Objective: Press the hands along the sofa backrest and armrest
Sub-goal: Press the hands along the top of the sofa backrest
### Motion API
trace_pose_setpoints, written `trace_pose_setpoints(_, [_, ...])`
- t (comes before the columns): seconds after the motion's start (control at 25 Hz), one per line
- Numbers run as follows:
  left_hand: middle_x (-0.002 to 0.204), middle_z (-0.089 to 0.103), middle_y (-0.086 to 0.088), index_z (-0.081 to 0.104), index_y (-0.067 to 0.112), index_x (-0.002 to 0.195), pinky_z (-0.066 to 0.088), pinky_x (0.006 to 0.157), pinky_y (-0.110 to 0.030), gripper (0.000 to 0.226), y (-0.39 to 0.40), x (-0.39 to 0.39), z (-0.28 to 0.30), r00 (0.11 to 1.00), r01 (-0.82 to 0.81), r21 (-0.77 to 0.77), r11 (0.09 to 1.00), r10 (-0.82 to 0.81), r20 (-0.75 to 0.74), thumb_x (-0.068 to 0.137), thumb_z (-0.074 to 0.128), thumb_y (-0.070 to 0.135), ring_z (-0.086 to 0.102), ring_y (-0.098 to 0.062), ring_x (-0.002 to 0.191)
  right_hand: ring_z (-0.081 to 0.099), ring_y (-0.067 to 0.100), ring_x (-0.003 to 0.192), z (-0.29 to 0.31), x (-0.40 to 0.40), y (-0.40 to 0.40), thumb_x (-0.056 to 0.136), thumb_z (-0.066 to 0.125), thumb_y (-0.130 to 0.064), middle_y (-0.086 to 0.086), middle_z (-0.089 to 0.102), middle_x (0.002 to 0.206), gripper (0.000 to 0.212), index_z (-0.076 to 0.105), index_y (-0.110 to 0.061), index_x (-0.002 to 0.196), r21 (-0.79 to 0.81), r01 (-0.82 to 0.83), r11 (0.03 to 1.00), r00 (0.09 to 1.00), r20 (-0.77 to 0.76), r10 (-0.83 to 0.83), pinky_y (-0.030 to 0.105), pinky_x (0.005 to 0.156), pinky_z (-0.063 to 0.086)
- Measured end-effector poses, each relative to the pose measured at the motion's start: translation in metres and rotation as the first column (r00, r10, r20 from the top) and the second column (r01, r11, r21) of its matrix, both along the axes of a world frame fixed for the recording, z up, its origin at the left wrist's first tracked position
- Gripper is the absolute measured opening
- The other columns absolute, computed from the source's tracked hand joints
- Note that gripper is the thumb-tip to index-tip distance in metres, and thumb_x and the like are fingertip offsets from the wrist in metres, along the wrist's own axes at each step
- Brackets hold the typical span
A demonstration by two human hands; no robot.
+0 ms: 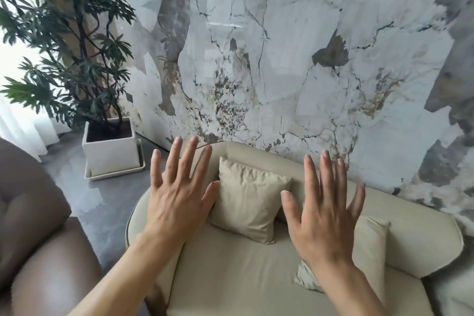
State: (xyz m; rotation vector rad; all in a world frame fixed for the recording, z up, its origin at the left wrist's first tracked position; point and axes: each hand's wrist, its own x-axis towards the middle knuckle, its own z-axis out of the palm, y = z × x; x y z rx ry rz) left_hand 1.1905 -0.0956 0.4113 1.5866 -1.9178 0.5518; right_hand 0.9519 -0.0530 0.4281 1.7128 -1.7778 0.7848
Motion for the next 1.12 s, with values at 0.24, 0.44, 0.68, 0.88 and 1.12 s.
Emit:
trace_pose_setpoints(0.24, [0.158,0.035,-0.013,0.042,0.015,0.148,0.01,0.12,-0.059,0.063,-0.055,0.023,-0.008,0.998,0.065,0.003,0.998,-0.065,-0.007,0.093,0.039,0.047,0.019,-0.031,0.149,0.019,0.029,0.149,-0.001,0.027,-0.04,0.094,0.035,-0.054,0.007,0.022,0.162,0.069,0.026,-0.021,0.153,0.019,0.072,0.997,0.997,-0.004,-0.072,0.061,0.114,0.011])
trace_pose_setpoints(0.44, [0.157,0.036,-0.013,0.04,0.016,0.148,0.014,0.118,-0.061,0.065,-0.114,0.026,-0.006,0.994,0.105,0.03,0.994,-0.106,0.033,0.091,0.041,0.046,0.019,-0.032,0.148,0.021,0.031,0.148,-0.011,0.035,-0.104,0.092,0.038,-0.052,0.009,0.026,0.16,0.068,0.03,-0.018,0.151,0.005,0.089,0.996,0.994,0.067,-0.089,0.062,0.113,0.013])
trace_pose_setpoints(0.68, [0.156,0.037,-0.013,0.043,0.015,0.146,0.014,0.116,-0.06,0.064,-0.203,0.019,-0.004,0.986,0.104,0.077,0.992,-0.113,0.124,0.091,0.041,0.046,0.02,-0.032,0.147,0.028,0.033,0.145,-0.031,0.026,-0.189,0.092,0.037,-0.053,0.009,0.028,0.159,0.069,0.034,-0.016,0.151,0.069,0.083,0.994,0.987,0.128,-0.092,0.064,0.11,0.018])
trace_pose_setpoints(0.88, [0.156,0.037,-0.013,0.041,0.016,0.147,0.013,0.117,-0.058,0.064,-0.283,0.007,-0.035,0.973,0.18,0.134,0.974,-0.197,0.119,0.09,0.042,0.046,0.021,-0.032,0.147,0.031,0.033,0.144,-0.059,0.011,-0.247,0.091,0.036,-0.052,0.011,0.032,0.158,0.069,0.038,-0.014,0.148,0.199,0.158,0.967,0.975,0.124,-0.185,0.063,0.112,0.017])
trace_pose_setpoints(1.12, [0.153,0.042,-0.014,0.046,0.014,0.142,0.013,0.116,-0.056,0.063,-0.405,0.0,-0.129,0.949,0.307,0.232,0.923,-0.315,-0.002,0.087,0.041,0.044,0.025,-0.032,0.145,0.03,0.03,0.144,-0.118,0.018,-0.341,0.096,0.02,-0.057,0.009,0.031,0.158,0.069,0.04,-0.015,0.148,0.383,0.245,0.891,0.962,0.02,-0.273,0.06,0.113,0.016])
